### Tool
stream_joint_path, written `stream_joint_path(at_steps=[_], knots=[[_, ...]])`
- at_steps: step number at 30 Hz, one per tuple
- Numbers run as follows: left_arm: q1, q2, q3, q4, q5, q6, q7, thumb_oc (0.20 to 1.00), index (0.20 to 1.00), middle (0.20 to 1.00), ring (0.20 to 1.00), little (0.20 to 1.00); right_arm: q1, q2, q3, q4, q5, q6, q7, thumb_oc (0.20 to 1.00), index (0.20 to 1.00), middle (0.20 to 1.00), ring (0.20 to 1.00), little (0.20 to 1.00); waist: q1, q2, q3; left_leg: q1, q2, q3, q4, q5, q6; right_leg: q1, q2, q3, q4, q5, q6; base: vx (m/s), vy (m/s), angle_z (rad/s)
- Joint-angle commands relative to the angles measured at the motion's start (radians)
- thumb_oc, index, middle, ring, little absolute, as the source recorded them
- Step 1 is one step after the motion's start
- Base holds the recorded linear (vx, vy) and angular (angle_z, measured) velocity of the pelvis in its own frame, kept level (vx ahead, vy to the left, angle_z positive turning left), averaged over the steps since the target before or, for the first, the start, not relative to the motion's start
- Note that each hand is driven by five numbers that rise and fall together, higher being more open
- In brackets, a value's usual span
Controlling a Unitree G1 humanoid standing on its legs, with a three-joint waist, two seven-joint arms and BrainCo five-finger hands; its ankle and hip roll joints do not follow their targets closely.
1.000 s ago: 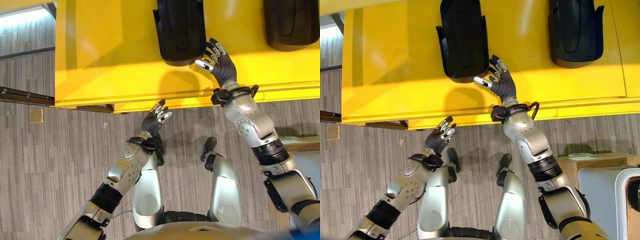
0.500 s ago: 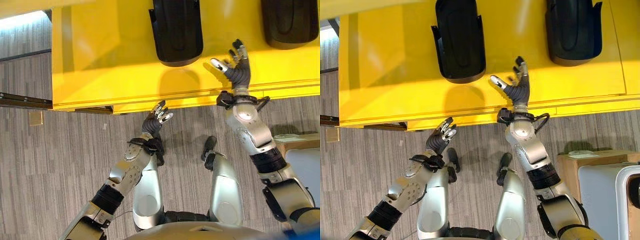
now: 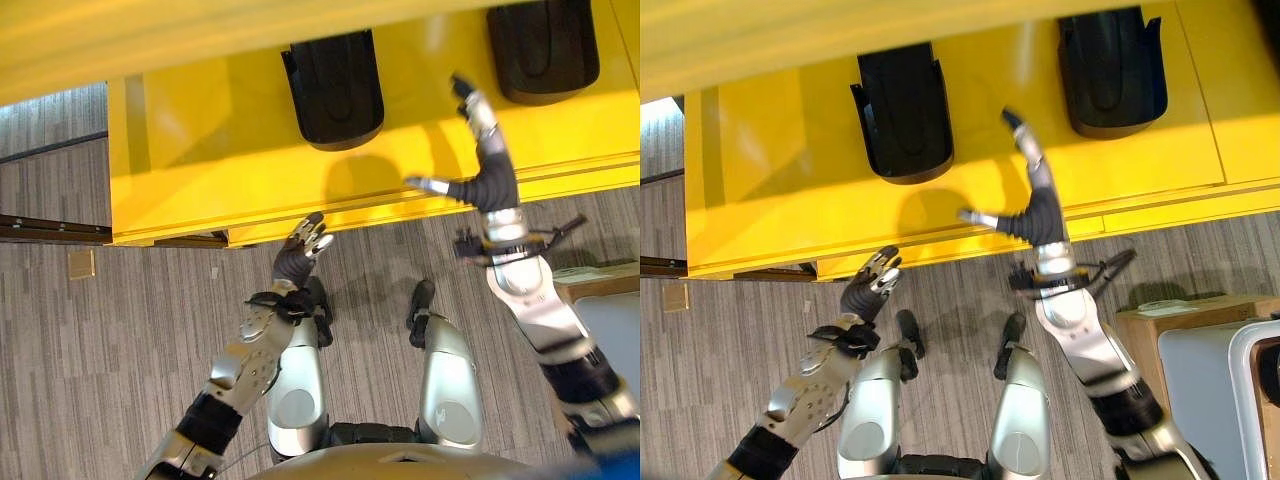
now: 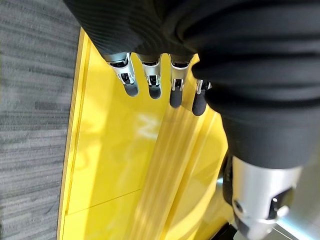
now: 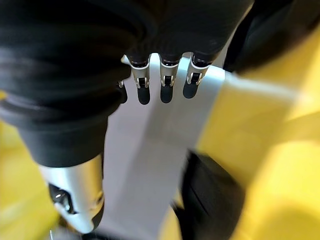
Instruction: Move parts from the plastic box to the shelf.
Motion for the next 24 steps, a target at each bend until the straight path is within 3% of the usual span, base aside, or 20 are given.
stream_joint_path(at_steps=[1, 4, 6, 8, 9, 13, 18, 24], knots=[[0.0, 0.057, 0.037, -0.119, -0.006, -0.006, -0.088, 1.0, 1.0, 1.0, 1.0, 1.0, -0.043, -0.027, -0.035, -0.097, 0.023, -0.137, 0.251, 1.0, 1.0, 1.0, 1.0, 1.0, -0.003, -0.025, -0.027, 0.085, -0.017, 0.009, 0.04, -0.106, 0.017, 0.096, -0.039, -0.048, 0.072, -0.087, 0.099, 0.03, -0.132, 0.05], [0.012, 0.098, 0.057, -0.132, -0.015, 0.038, -0.146, 1.0, 1.0, 1.0, 1.0, 1.0, -0.064, -0.106, -0.003, -0.127, 0.069, -0.111, 0.396, 1.0, 1.0, 1.0, 1.0, 1.0, 0.014, -0.043, -0.027, 0.119, -0.007, 0.008, 0.036, -0.105, 0.013, 0.153, -0.033, -0.065, 0.027, -0.07, 0.105, 0.03, -0.126, 0.05], [0.015, 0.117, 0.057, -0.144, -0.009, 0.061, -0.154, 1.0, 1.0, 1.0, 1.0, 1.0, -0.105, -0.144, 0.02, -0.13, 0.132, -0.093, 0.433, 1.0, 1.0, 1.0, 1.0, 1.0, 0.027, -0.053, -0.027, 0.142, -0.007, 0.006, 0.024, -0.103, 0.011, 0.188, -0.025, -0.073, -0.004, -0.061, 0.107, 0.04, -0.108, 0.12], [0.016, 0.125, 0.047, -0.146, 0.002, 0.069, -0.151, 1.0, 1.0, 1.0, 1.0, 1.0, -0.142, -0.154, 0.047, -0.131, 0.169, -0.075, 0.479, 1.0, 1.0, 1.0, 1.0, 1.0, 0.037, -0.064, -0.027, 0.158, -0.004, 0.005, 0.012, -0.1, 0.009, 0.211, -0.019, -0.079, -0.024, -0.055, 0.106, 0.04, -0.107, 0.06], [0.013, 0.133, 0.034, -0.138, 0.02, 0.067, -0.149, 1.0, 1.0, 1.0, 1.0, 1.0, -0.175, -0.158, 0.082, -0.138, 0.18, -0.058, 0.55, 1.0, 1.0, 1.0, 1.0, 1.0, 0.049, -0.074, -0.027, 0.165, -0.001, 0.004, 0.002, -0.094, 0.005, 0.227, -0.014, -0.087, -0.041, -0.048, 0.107, 0.03, -0.105, 0.07], [0.013, 0.142, 0.026, -0.131, 0.033, 0.063, -0.151, 1.0, 1.0, 1.0, 1.0, 1.0, -0.207, -0.167, 0.124, -0.135, 0.121, -0.016, 0.562, 1.0, 1.0, 1.0, 1.0, 1.0, 0.066, -0.082, -0.027, 0.165, 0.002, 0.001, -0.002, -0.089, 0.001, 0.239, -0.012, -0.099, -0.054, -0.044, 0.106, 0.02, -0.059, 0.09], [0.004, 0.154, 0.012, -0.098, 0.042, 0.06, -0.158, 1.0, 1.0, 1.0, 1.0, 1.0, -0.287, -0.183, 0.205, -0.079, 0.002, -0.009, 0.605, 1.0, 1.0, 1.0, 1.0, 1.0, 0.094, -0.093, -0.027, 0.146, 0.01, -0.01, 0.014, -0.089, -0.002, 0.234, -0.008, -0.114, -0.039, -0.048, 0.098, 0.0, -0.049, 0.06], [0.01, 0.165, 0.007, -0.066, 0.053, 0.066, -0.158, 1.0, 1.0, 1.0, 1.0, 1.0, -0.382, -0.197, 0.272, -0.016, 0.044, 0.047, 0.665, 1.0, 1.0, 1.0, 1.0, 1.0, 0.119, -0.088, -0.027, 0.135, 0.016, -0.018, 0.013, -0.074, -0.011, 0.234, -0.01, -0.131, -0.027, -0.055, 0.091, 0.01, -0.013, 0.04]])
